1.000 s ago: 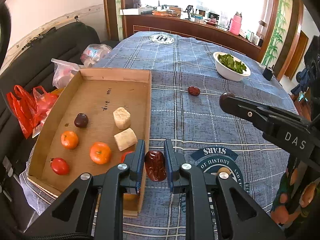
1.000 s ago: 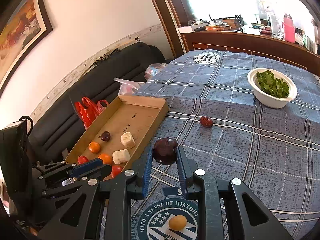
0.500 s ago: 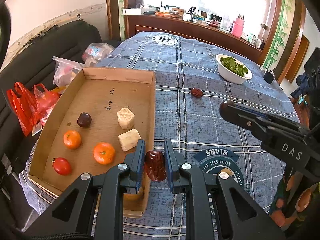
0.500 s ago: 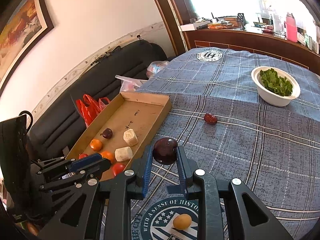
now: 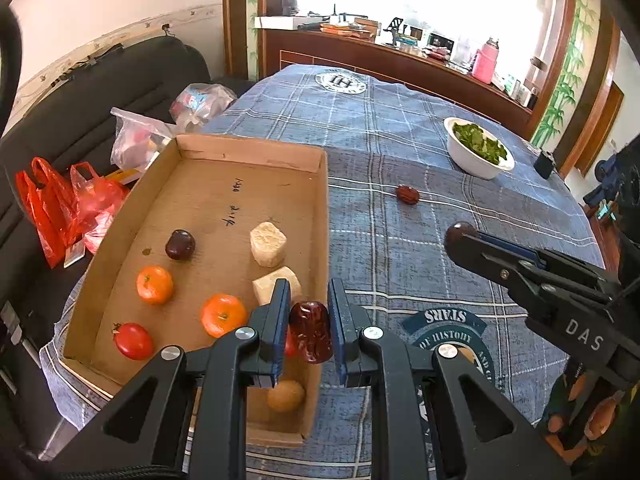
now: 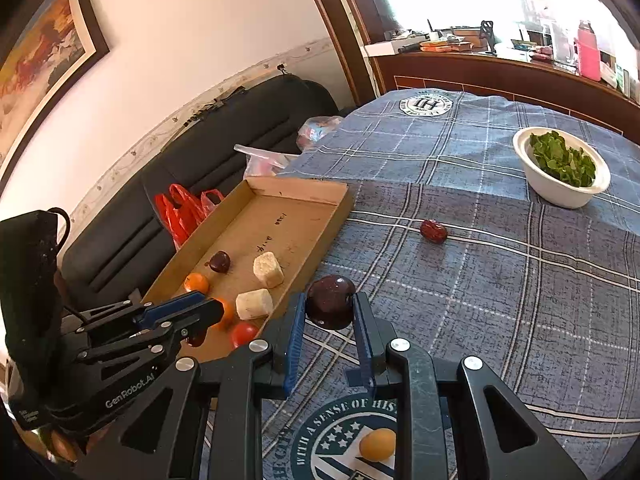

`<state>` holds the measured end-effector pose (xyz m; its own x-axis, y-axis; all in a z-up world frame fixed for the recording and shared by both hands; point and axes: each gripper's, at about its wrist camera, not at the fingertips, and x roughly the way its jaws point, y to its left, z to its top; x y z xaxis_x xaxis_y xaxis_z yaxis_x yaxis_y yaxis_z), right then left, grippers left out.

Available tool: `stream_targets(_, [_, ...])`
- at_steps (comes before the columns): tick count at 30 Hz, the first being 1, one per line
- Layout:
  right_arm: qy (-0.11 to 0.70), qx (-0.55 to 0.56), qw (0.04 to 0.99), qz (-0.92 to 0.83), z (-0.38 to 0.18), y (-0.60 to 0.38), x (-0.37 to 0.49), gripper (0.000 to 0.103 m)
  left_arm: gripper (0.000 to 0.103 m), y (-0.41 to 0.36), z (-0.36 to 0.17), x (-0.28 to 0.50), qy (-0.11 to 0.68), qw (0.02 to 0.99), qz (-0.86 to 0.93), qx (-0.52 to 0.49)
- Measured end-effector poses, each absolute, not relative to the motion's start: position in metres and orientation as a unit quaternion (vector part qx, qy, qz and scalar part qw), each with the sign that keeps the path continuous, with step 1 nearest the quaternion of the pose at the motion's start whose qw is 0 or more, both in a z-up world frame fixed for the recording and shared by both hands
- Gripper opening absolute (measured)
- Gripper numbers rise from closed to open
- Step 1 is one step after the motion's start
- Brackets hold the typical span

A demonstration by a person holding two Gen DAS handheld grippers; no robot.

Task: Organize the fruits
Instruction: 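Carry the red jujube and dark plum over the cardboard tray with both grippers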

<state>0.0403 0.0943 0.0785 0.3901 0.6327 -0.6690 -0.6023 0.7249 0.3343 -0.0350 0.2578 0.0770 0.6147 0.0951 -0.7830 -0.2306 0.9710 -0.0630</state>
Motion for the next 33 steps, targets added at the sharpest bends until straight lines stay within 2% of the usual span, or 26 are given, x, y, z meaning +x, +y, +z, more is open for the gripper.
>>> stream_targets(20, [0.409, 0.017, 0.822, 0.396, 0.079, 0.126, 0.05, 0.024, 0.017, 0.336, 0.086, -0.03, 0.418, 0.887, 0.165, -0.111])
stream_targets(33, [0.414, 0.011, 0.812, 0.412, 0.077, 0.162, 0.063, 0.024, 0.017, 0.356, 0.08, -0.015, 0.425, 0.88, 0.176, -0.12])
